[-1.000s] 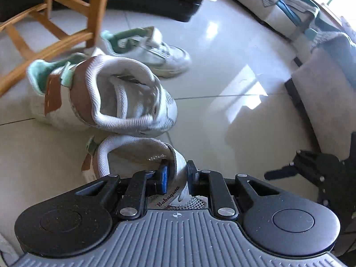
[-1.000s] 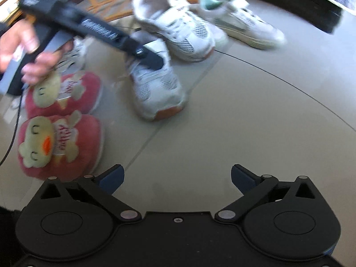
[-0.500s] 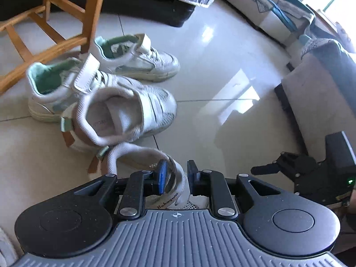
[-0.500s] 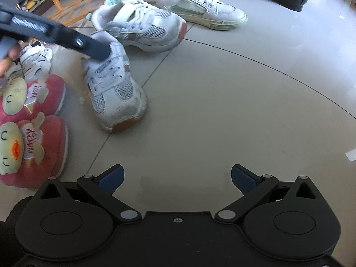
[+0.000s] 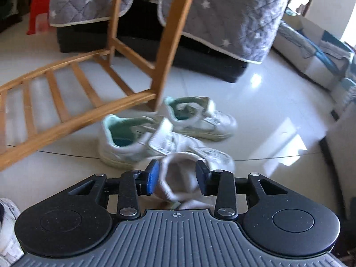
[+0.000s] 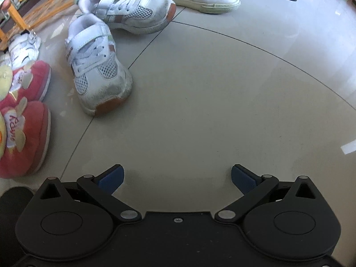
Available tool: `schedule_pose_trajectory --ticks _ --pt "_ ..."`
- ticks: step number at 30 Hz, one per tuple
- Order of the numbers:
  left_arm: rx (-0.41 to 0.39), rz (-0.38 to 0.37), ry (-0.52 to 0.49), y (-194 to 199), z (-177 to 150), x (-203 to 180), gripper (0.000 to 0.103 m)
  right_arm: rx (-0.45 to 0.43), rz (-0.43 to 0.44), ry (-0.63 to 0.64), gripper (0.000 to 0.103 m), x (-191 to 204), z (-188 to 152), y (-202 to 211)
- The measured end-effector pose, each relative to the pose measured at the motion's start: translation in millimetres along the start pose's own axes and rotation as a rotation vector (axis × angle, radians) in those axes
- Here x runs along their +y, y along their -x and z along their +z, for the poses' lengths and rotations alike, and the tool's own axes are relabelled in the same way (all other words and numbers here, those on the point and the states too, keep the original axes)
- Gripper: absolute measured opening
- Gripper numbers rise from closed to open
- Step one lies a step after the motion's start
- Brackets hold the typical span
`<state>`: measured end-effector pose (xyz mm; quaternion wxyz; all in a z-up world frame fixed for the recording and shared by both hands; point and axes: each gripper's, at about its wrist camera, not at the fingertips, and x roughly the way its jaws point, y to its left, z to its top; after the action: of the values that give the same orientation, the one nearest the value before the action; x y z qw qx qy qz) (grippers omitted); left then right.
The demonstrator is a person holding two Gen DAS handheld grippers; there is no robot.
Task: Organize scattered shoes
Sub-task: 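Carry the white sneaker with the left gripper toward its matching sneaker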
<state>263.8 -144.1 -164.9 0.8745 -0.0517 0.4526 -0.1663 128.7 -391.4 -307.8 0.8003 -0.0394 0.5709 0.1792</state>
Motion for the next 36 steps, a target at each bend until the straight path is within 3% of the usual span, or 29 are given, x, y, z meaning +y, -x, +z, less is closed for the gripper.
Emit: schedule_pose_trajectory --ticks 12,15,21,36 --pt "0.091 0.057 -0.089 -38.6 0.3 3.1 0.036 -0.005 -0.055 0.018 0.103 9.8 1.5 -2.5" --pt "0.105 0.059 -0.11 -43.0 -2.9 3.8 0.026 -0.012 -0.064 -0.005 0.103 9.6 2.5 -2.4" --pt "0.103 0.05 -0.164 -43.4 -10.5 -3.0 0.025 0.007 -0.068 -0.019 0.103 8.2 5.0 2.4" --pt "0.138 -0.099 -0.243 -52.9 -20.1 -44.5 0.025 -0.036 -0.075 -0.038 0.103 2.2 -1.9 7.3"
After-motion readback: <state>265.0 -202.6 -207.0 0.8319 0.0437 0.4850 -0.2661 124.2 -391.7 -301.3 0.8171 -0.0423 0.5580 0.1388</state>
